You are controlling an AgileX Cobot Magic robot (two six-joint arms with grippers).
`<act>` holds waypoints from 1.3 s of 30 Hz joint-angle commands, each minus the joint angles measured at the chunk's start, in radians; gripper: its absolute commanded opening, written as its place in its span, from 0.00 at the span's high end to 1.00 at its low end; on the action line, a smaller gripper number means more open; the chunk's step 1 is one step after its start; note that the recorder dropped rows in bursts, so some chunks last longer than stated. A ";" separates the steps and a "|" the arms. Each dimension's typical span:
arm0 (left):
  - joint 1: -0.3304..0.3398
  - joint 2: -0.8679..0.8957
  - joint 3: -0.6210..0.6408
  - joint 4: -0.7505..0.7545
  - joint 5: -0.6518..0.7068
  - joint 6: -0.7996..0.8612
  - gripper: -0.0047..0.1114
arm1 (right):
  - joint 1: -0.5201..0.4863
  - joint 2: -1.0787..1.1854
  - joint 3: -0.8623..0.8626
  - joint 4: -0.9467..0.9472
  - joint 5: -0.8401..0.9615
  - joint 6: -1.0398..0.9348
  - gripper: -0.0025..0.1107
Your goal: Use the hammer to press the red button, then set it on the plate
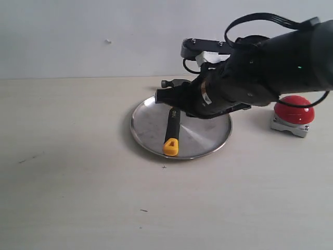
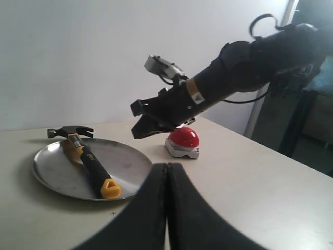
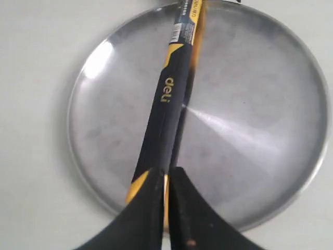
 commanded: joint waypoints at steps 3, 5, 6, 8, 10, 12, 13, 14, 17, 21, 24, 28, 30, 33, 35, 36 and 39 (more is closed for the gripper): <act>0.000 -0.006 0.003 -0.004 0.005 0.002 0.96 | 0.162 -0.299 0.323 -0.280 0.020 0.244 0.98; 0.000 -0.006 0.003 -0.004 0.005 0.002 0.96 | 0.196 -0.364 0.403 -0.285 0.020 0.260 0.98; 0.000 -0.006 0.003 -0.004 0.005 0.002 0.96 | 0.210 -0.395 0.439 -0.272 0.022 0.265 0.98; 0.000 -0.006 0.003 -0.004 0.005 0.002 0.96 | 0.221 -0.442 0.490 -0.218 0.022 0.265 0.98; 0.000 -0.006 0.003 -0.004 0.005 0.002 0.96 | 0.221 -0.477 0.510 -0.152 0.013 0.265 0.98; 0.000 -0.006 0.003 -0.004 0.005 0.002 0.96 | 0.221 -0.492 0.514 -0.130 0.016 0.265 0.98; 0.000 -0.006 0.003 -0.004 0.005 0.002 0.96 | 0.221 -0.495 0.514 -0.130 0.012 0.265 0.98; 0.000 -0.006 0.003 -0.004 0.005 0.002 0.96 | 0.221 -0.497 0.514 -0.130 0.010 0.265 0.98; 0.000 -0.006 0.003 -0.004 0.005 0.002 0.96 | 0.221 -0.497 0.514 -0.130 0.003 0.265 0.98; 0.000 -0.006 0.003 -0.004 0.005 0.002 0.96 | 0.221 -0.497 0.514 -0.130 0.003 0.265 0.98; 0.000 -0.006 0.003 -0.004 0.005 0.002 0.96 | 0.221 -0.497 0.514 -0.143 0.011 0.265 0.98; 0.000 -0.006 0.003 -0.004 0.005 0.002 0.96 | 0.183 -0.564 0.522 -0.155 0.040 0.203 0.98; 0.000 -0.006 0.003 -0.004 0.005 0.002 0.96 | 0.143 -0.640 0.558 -0.187 0.019 0.186 0.98; 0.000 -0.006 0.003 -0.004 0.005 0.002 0.96 | 0.057 -0.767 0.636 -0.248 -0.032 0.186 0.98; 0.000 -0.006 0.003 -0.004 0.005 0.002 0.96 | -0.016 -0.857 0.692 -0.279 -0.079 0.186 0.98; 0.000 -0.006 0.003 -0.004 0.005 0.002 0.96 | -0.048 -0.895 0.714 -0.285 -0.098 0.186 0.98; 0.000 -0.006 0.003 -0.004 0.005 0.002 0.96 | -0.158 -1.031 0.798 -0.313 -0.184 0.186 0.98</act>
